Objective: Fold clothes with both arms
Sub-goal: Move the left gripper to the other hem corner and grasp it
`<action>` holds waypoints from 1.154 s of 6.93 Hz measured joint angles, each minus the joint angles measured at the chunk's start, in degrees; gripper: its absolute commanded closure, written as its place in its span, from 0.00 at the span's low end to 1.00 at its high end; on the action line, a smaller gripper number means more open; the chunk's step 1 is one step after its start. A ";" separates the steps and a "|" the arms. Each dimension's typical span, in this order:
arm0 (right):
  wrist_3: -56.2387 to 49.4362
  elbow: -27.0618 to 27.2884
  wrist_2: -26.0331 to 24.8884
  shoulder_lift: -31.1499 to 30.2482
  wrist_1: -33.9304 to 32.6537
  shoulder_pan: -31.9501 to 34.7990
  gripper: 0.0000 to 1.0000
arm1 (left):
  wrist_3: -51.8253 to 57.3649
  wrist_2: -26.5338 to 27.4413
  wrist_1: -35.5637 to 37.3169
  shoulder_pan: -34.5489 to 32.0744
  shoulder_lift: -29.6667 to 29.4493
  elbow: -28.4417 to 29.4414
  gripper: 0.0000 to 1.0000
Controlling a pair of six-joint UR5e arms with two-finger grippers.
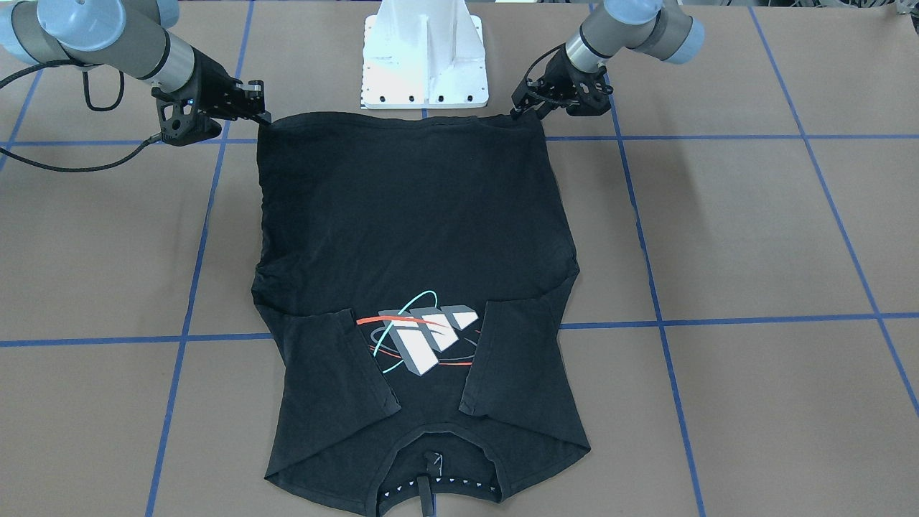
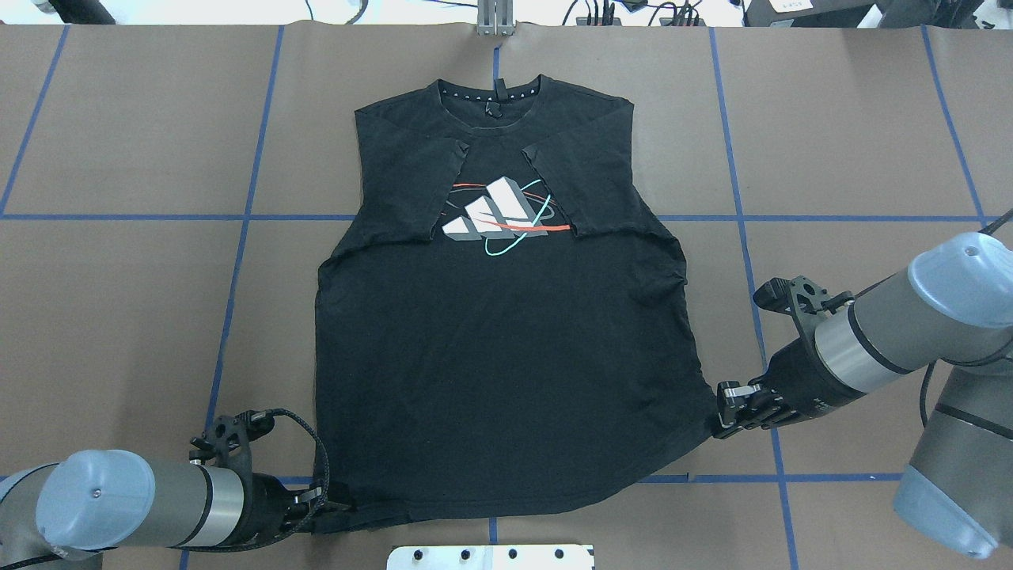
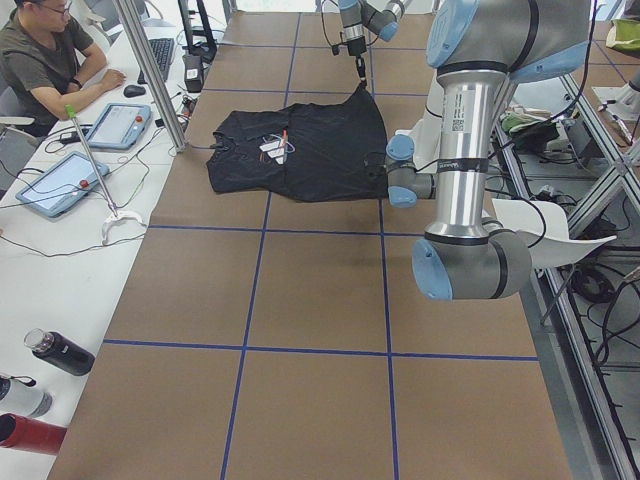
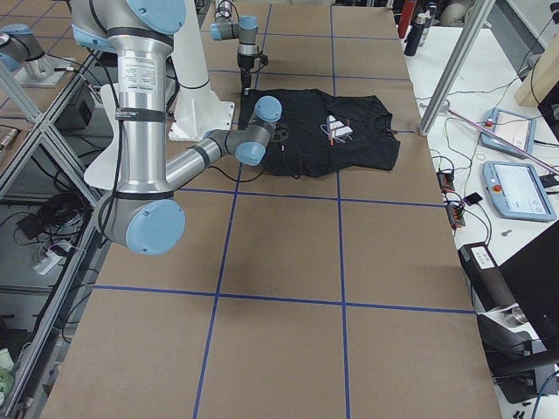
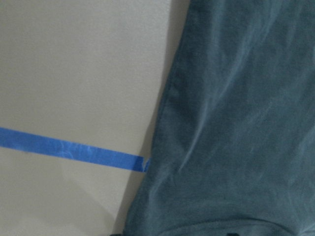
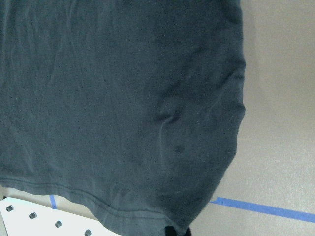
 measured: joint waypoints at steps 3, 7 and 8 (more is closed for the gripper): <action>0.03 0.00 0.01 0.05 0.00 -0.01 1.00 | 0.05 0.05 1.32 -0.09 -0.86 -0.15 0.63; 0.03 -0.05 0.01 0.09 0.00 -0.11 1.00 | 0.09 0.06 1.38 -0.44 -0.47 -0.64 0.80; 0.03 -0.07 0.01 0.11 0.00 -0.14 1.00 | 0.09 0.06 1.40 -0.52 -0.38 -0.67 0.87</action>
